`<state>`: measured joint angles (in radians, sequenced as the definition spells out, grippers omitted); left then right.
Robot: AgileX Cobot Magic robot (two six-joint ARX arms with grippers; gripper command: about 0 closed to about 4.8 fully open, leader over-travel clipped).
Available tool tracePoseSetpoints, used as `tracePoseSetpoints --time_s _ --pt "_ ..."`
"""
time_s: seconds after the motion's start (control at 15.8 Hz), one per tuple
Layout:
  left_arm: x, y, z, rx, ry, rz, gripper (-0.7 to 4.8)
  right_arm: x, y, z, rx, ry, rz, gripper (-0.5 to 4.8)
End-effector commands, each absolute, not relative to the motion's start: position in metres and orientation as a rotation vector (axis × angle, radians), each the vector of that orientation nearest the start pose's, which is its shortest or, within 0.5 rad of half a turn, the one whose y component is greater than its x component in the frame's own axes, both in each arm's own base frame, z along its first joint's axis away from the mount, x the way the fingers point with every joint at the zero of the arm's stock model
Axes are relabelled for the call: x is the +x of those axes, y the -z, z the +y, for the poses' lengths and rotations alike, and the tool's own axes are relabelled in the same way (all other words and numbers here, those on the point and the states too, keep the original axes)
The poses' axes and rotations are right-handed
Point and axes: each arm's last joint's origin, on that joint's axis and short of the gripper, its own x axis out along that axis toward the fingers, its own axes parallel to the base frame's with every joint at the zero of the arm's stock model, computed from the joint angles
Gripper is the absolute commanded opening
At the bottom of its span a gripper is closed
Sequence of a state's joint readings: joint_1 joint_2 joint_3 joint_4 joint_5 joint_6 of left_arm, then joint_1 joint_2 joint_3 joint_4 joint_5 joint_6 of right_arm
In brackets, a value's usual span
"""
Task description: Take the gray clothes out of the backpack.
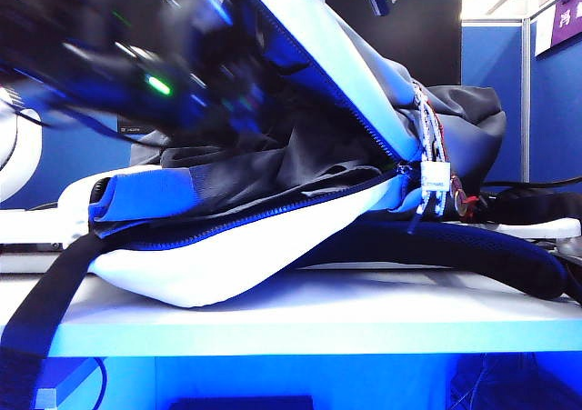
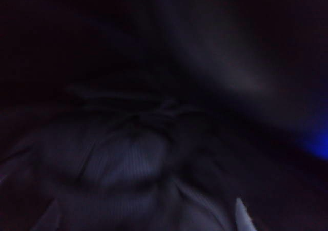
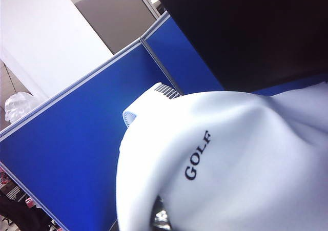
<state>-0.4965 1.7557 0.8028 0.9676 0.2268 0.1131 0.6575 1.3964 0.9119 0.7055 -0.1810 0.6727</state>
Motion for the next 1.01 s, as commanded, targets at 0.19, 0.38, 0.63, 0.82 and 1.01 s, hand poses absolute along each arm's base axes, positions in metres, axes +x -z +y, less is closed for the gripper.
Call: tracePoseSetpoints --time_s 0.19,0.38,0.63,0.82,1.01 --pt "0.381 -0.178 -0.213 0.118 0.718 -0.021 4.07 0.239 -0.341 0.193 0.707 -0.943 -0.025 -0.05" --pt "0.396 -0.186 -0.222 0.093 0.722 0.005 -0.05 0.243 -0.337 0.190 0.697 -0.914 0.010 -0.05" --pt "0.367 -0.224 -0.188 0.137 0.665 0.100 -0.05 0.256 -0.337 0.171 0.694 -0.809 -0.028 -0.05" --pt "0.312 -0.249 -0.145 0.125 0.624 0.070 -0.05 0.264 -0.336 0.161 0.591 -0.720 -0.090 -0.05" --pt "0.249 -0.281 -0.112 0.127 0.520 -0.005 -0.05 0.268 -0.329 0.158 0.450 -0.607 -0.088 -0.05"
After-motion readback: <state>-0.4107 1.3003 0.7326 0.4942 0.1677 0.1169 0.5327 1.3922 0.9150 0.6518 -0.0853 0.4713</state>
